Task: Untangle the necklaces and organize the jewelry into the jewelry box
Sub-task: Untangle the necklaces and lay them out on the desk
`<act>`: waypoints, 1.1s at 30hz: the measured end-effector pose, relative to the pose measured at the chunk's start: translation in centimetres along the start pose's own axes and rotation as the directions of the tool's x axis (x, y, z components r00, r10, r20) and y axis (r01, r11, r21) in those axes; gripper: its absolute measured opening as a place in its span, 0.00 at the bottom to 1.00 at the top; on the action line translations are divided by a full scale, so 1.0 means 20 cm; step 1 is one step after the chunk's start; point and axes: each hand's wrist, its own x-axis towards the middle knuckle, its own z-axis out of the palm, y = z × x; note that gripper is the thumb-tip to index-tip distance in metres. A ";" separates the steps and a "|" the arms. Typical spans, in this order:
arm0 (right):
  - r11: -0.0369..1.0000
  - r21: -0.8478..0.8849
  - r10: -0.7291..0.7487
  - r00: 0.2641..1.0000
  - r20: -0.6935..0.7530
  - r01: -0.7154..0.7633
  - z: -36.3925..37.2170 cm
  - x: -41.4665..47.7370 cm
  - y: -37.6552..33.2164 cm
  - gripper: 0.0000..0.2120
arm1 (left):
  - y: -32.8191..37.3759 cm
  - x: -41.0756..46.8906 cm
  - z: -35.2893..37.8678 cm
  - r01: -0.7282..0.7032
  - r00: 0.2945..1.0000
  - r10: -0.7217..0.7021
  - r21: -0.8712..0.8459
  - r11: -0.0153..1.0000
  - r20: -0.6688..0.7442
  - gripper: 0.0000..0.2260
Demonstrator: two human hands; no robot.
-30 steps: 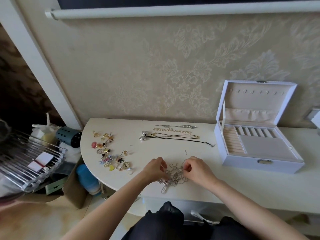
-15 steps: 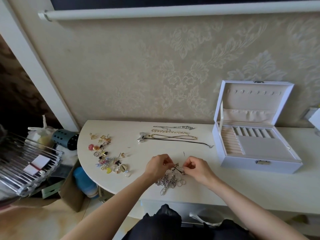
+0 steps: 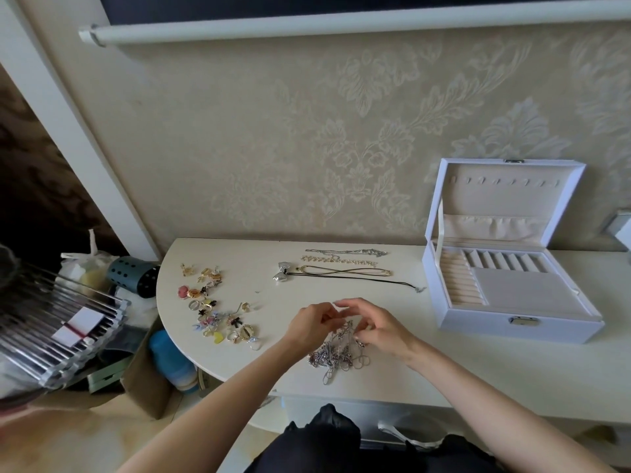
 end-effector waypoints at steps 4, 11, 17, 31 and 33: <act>0.997 -0.075 0.005 0.989 -0.147 -0.017 0.01 0.03 0.00 0.15 | -0.01 0.01 -0.01 0.019 1.000 -0.018 0.080 0.997 -0.008 0.09; 0.999 -0.038 -0.024 0.954 -0.300 0.013 -0.03 0.00 0.02 0.04 | -0.04 0.00 -0.02 0.049 0.998 -0.044 0.123 0.991 -0.042 0.09; 0.999 -0.054 -0.019 0.963 -0.267 0.005 -0.04 0.00 0.02 0.03 | -0.01 0.00 -0.03 0.025 0.998 -0.024 0.030 0.999 -0.055 0.08; 0.990 -0.135 -0.013 0.926 -0.376 -0.040 -0.03 0.05 0.00 0.04 | 0.01 0.00 -0.07 -0.031 0.997 0.031 0.004 1.000 -0.066 0.06; 0.998 -0.058 0.003 0.945 -0.326 -0.023 -0.03 0.03 -0.01 0.05 | 0.00 0.01 -0.07 0.001 0.995 -0.004 -0.032 0.999 -0.101 0.07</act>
